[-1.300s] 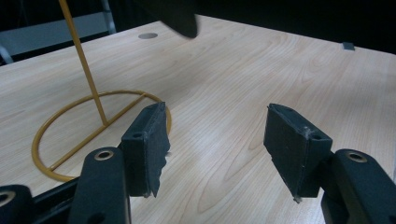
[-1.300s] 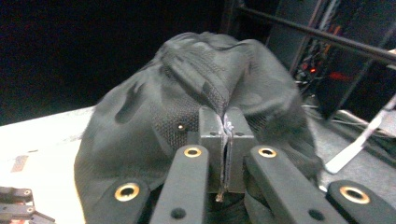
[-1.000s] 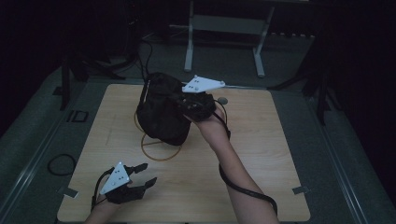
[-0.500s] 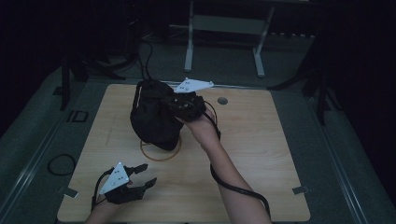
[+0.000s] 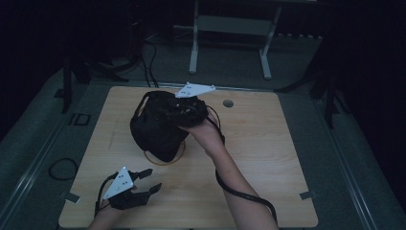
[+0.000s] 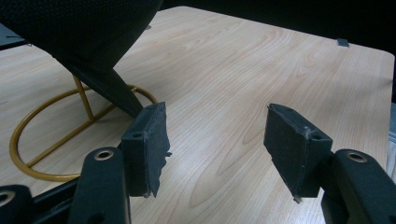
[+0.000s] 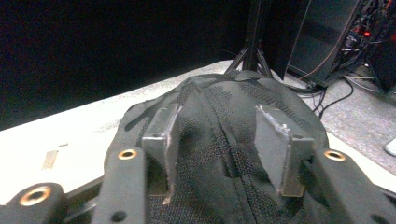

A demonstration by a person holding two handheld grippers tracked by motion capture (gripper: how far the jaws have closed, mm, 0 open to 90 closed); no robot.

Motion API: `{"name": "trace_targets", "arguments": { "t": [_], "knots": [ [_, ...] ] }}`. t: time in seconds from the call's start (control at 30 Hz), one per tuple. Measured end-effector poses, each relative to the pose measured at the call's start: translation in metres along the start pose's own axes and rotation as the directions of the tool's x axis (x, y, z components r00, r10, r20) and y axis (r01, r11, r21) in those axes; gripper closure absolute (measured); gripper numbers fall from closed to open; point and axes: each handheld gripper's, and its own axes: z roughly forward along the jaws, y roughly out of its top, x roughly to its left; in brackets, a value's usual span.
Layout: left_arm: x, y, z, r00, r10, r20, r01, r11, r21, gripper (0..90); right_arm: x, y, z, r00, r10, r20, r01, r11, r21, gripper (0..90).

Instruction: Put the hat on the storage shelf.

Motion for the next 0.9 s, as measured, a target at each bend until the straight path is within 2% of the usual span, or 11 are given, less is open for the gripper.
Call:
{"name": "trace_targets", "arguments": {
  "t": [0.23,0.43,0.47,0.6,0.73,0.83,0.9],
  "knots": [
    [-0.002,0.001,0.001,1.0,-0.004,0.007,0.004,1.0,-0.001,40.2,0.002,0.001,-0.005,0.9999,-0.005,-0.013,0.005,1.0,-0.008,35.9],
    [-0.004,0.001,0.002,0.9999,-0.007,0.013,0.007,1.0,-0.002,39.1,0.001,-0.003,-0.009,0.9984,0.001,-0.057,-0.002,0.9998,-0.019,24.6],
    [-0.004,0.002,0.002,0.9999,-0.009,0.012,0.009,1.0,0.001,37.8,-0.001,-0.006,-0.011,0.9975,0.001,-0.071,-0.003,0.9997,-0.023,18.9],
    [-0.003,0.002,0.002,0.9994,-0.024,0.023,0.025,0.9997,-0.008,29.0,-0.004,-0.013,-0.016,0.9956,0.018,-0.091,-0.021,0.9993,-0.031,15.0],
    [-0.001,0.001,0.005,0.9981,-0.059,0.016,0.059,0.9981,0.018,14.2,-0.006,-0.019,-0.022,0.9967,-0.014,-0.079,0.011,0.9993,-0.035,14.3],
    [0.001,-0.001,0.006,0.9974,-0.071,0.007,0.071,0.9971,0.026,8.8,-0.006,-0.025,-0.028,0.9969,-0.032,-0.072,0.028,0.9982,-0.054,14.0],
    [0.002,-0.001,0.005,0.9968,-0.08,0.003,0.08,0.9967,0.014,7.6,-0.007,-0.029,-0.031,0.9972,-0.041,-0.063,0.038,0.998,-0.051,14.0]
  ]
}}
